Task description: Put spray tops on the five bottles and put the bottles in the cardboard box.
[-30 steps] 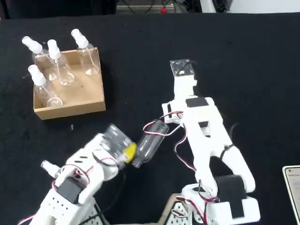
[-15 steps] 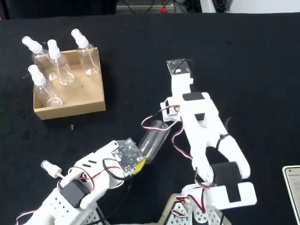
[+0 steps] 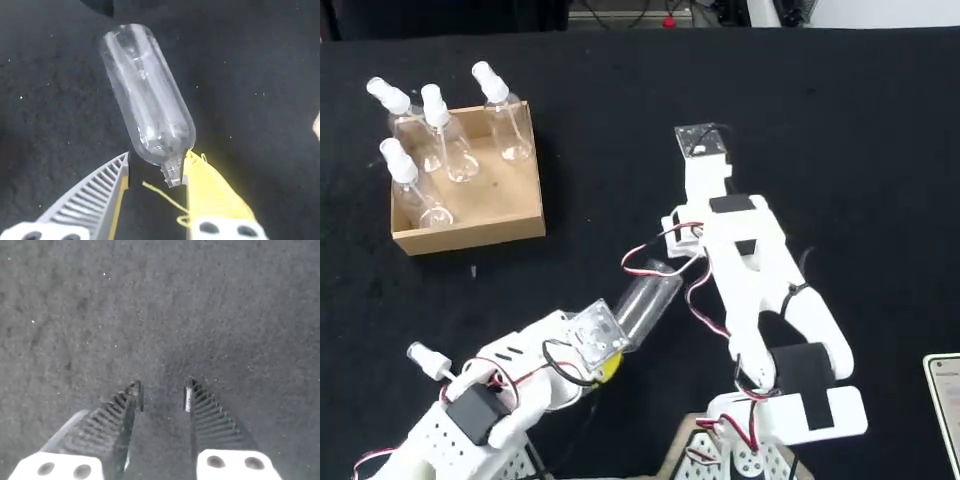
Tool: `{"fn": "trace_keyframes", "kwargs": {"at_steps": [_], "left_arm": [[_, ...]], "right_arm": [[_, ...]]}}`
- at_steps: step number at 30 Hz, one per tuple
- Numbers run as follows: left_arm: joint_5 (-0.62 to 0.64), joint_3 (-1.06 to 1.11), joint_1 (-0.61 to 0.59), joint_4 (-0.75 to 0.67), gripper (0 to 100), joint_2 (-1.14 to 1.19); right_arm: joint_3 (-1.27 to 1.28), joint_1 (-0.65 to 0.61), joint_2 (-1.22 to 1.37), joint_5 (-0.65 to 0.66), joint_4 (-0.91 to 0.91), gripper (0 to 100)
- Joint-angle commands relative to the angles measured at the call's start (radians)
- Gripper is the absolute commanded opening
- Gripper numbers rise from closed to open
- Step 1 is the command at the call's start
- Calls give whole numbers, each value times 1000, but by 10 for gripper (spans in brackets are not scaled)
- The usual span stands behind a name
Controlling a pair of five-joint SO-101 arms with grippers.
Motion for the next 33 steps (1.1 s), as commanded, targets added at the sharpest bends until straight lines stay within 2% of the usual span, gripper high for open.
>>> {"fn": "trace_keyframes", "kwargs": {"at_steps": [1,4,8,12,18,24,29,33], "left_arm": [[-8,1,7,-40,175,-2],[-11,45,7,-95,175,-2],[-14,51,-2,-101,175,-2],[-15,39,-110,-106,175,-2],[-123,16,-274,-110,175,-2],[-124,16,-354,-161,175,-2],[-124,8,-325,-146,175,-2],[-124,-61,-269,-38,174,-2]], "right_arm": [[-53,-11,-5,9,3,131],[-53,-11,-4,9,2,131],[-50,-11,-4,9,3,131],[-50,-11,-4,9,6,131],[-48,-15,-4,14,8,131],[-54,-18,-12,15,51,133],[-53,-75,-4,8,48,132],[-54,-115,-4,8,48,131]]}}
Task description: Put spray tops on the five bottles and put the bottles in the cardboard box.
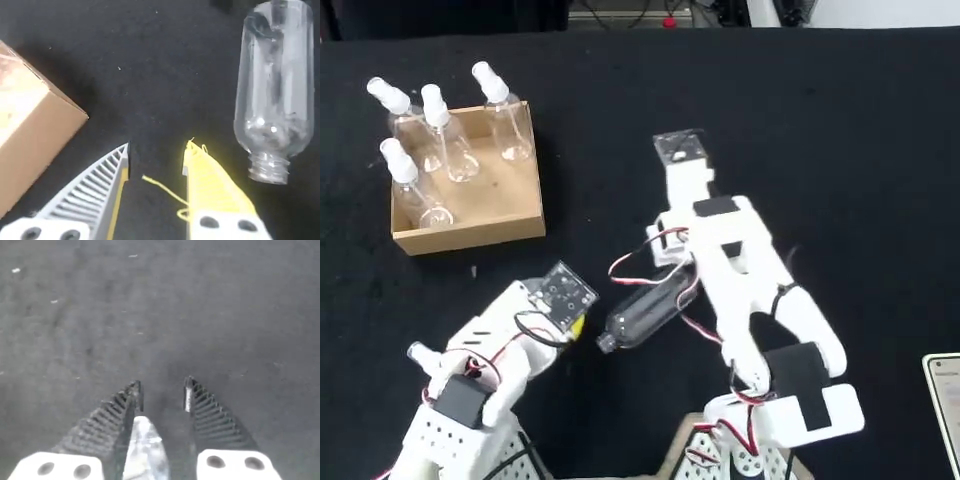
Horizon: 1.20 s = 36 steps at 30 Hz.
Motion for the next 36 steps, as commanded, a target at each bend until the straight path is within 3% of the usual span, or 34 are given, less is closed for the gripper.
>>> {"fn": "trace_keyframes", "kwargs": {"at_steps": [1,8,15,20,24,29,36], "left_arm": [[-6,-116,77,104,174,-3],[-6,-128,257,189,174,-3],[-6,-21,228,38,175,-3],[-6,-4,231,23,175,-2],[-6,-33,205,44,175,-3],[-5,-153,88,121,175,-3],[63,-208,171,196,198,-3]], "right_arm": [[-54,-23,-7,5,8,131],[-91,89,-12,-69,8,131],[-117,169,-5,-106,14,131],[-111,164,-4,-106,15,131],[-110,167,-4,-106,15,132],[-110,164,-4,-106,17,132],[-111,163,-4,-106,17,132]]}}
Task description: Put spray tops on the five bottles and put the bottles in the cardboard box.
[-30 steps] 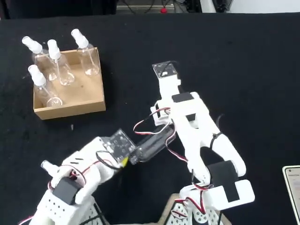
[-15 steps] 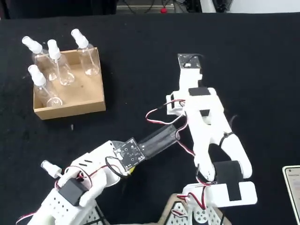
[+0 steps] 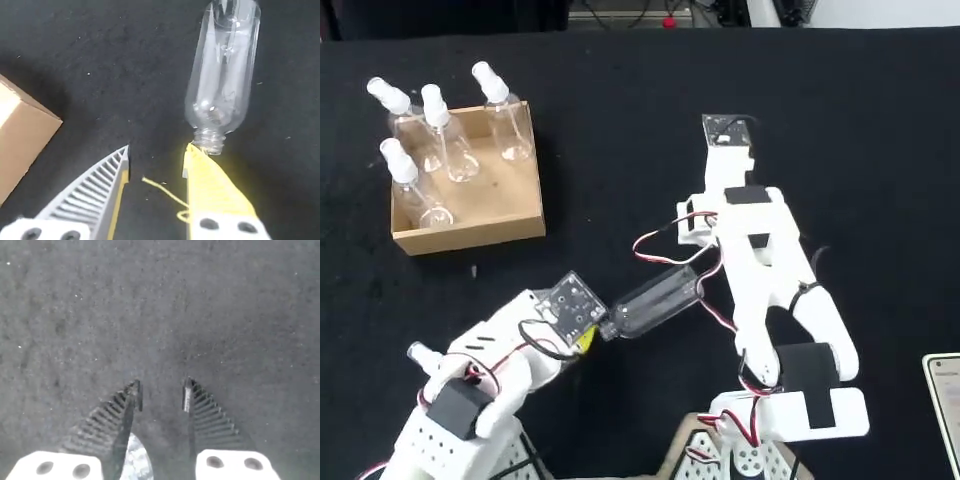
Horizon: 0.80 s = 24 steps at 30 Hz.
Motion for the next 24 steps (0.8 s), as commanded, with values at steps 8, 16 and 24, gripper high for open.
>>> {"fn": "trace_keyframes", "kwargs": {"at_steps": [8,16,24], "left_arm": [[38,25,90,-61,281,5],[-28,147,88,-172,281,5],[-31,163,1,-232,281,8]], "right_arm": [[-51,8,-4,-9,9,132],[-50,8,-2,-9,9,133],[-30,-9,-2,-9,12,133]]}}
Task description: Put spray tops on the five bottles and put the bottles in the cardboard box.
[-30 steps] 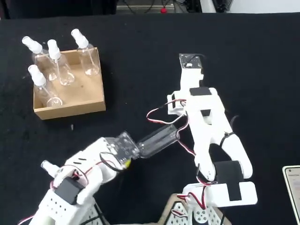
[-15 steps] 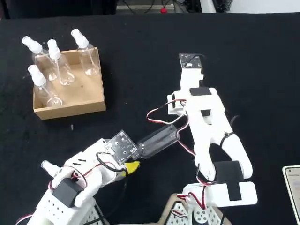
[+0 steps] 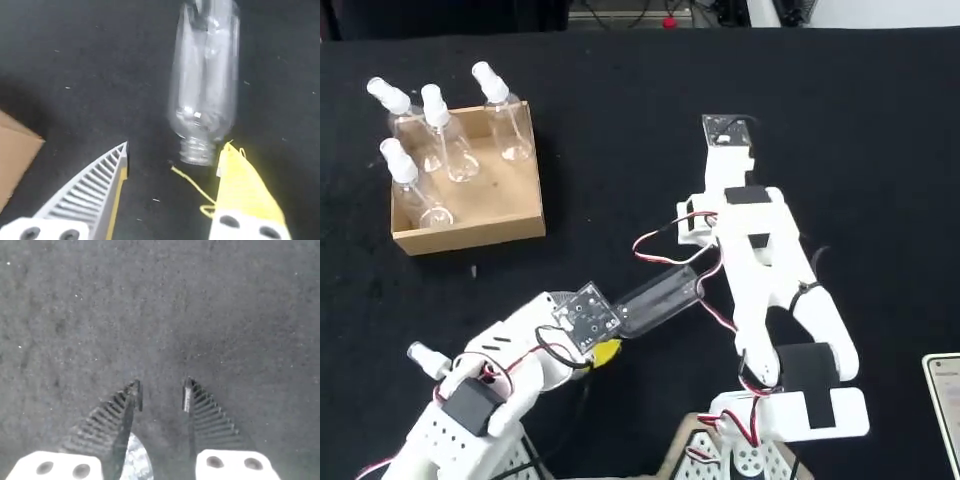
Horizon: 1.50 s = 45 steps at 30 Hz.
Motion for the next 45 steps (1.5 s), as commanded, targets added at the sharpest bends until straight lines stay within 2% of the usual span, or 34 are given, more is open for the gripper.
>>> {"fn": "trace_keyframes", "kwargs": {"at_steps": [1,10,14,18,22,29,32,36,38,41,45], "left_arm": [[-6,30,-73,-63,281,6],[-6,30,-85,-44,281,3],[-6,13,-85,-6,281,-3],[-6,-31,-85,52,281,-3],[-6,-67,-74,124,281,-3],[-6,-104,-87,138,281,-5],[-6,-148,-88,189,281,-5],[0,-272,-145,273,281,-5],[0,-292,-107,315,281,-5],[-3,-245,16,330,281,-5],[-5,-165,102,264,281,-5]], "right_arm": [[-28,-21,-2,-8,26,133],[-246,8,-81,15,422,134],[-205,8,-62,83,404,134],[-143,2,-8,81,322,132],[-108,-35,38,81,324,131],[-94,-117,44,80,318,131],[-94,-141,44,80,321,131],[-96,-127,44,80,321,132],[-114,-100,44,84,331,132],[-177,-21,44,91,397,133],[-243,52,44,118,519,133]]}}
